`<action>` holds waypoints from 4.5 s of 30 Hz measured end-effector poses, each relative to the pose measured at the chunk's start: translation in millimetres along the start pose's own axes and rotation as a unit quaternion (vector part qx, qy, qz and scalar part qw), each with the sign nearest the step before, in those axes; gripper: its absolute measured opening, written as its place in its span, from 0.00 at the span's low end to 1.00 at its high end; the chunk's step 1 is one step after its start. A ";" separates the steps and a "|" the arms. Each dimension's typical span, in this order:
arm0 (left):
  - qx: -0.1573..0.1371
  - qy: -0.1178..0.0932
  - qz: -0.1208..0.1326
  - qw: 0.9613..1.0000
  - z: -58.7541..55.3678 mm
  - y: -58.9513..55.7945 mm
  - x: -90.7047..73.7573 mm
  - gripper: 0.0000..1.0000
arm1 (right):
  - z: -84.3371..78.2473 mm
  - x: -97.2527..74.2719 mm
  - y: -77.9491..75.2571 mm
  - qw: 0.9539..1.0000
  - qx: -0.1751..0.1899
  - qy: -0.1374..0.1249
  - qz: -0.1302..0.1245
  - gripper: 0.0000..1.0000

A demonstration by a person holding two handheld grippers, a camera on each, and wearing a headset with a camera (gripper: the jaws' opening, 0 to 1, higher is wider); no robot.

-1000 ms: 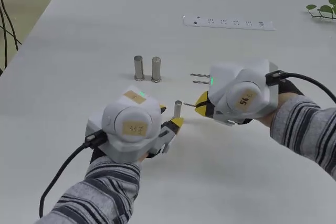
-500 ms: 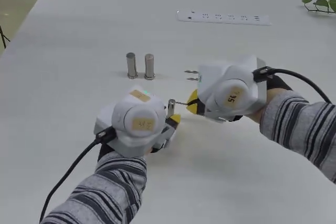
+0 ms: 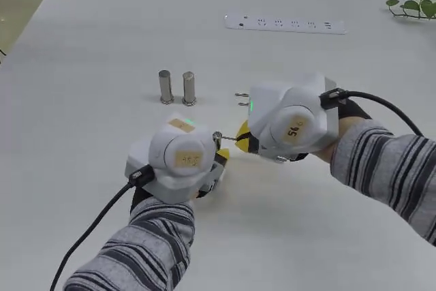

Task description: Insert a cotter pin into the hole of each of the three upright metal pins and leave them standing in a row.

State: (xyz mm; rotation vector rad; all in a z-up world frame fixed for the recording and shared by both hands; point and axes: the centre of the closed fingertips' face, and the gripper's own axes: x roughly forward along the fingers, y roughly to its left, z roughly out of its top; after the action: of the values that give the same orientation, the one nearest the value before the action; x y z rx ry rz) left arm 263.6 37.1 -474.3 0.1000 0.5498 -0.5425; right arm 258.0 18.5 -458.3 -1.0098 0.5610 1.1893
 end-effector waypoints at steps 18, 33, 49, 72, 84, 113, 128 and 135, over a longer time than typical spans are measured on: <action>0.024 0.008 0.011 1.000 -3.3 0.7 1.3 0.05 | 1.6 -4.2 6.8 0.999 0.033 0.020 -0.005 0.00; 0.021 0.005 0.021 1.000 -4.7 1.4 1.9 0.05 | 9.7 -7.4 6.2 0.998 0.060 0.014 -0.017 0.00; 0.018 0.004 0.024 1.000 -6.1 2.2 3.3 0.05 | 22.2 -2.1 6.3 0.999 0.033 -0.009 -0.016 0.00; 0.015 0.010 0.029 0.999 -8.0 2.3 2.8 0.05 | 24.3 -10.1 5.2 0.997 0.062 -0.034 -0.027 0.00; 0.017 0.010 0.034 0.999 -8.2 2.5 2.9 0.05 | 27.1 -7.3 2.9 0.997 0.065 -0.036 -0.029 0.00; 0.020 0.013 0.027 0.999 -6.9 8.8 3.3 0.05 | 14.5 -30.2 -2.1 0.923 0.349 -0.152 -0.052 0.53; 0.011 0.016 0.060 0.998 -4.0 52.9 -4.8 0.05 | 12.3 -32.4 6.5 0.923 0.350 -0.154 -0.050 0.65; 0.010 0.015 0.080 0.997 0.2 76.7 -7.9 0.05 | 12.3 -32.4 6.8 0.922 0.351 -0.158 -0.049 0.65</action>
State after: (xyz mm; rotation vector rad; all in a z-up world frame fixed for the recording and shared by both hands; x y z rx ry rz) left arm 297.7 106.3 -473.9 0.1702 0.5608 -0.3909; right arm 239.7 13.6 -428.6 -0.2219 0.6038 0.9231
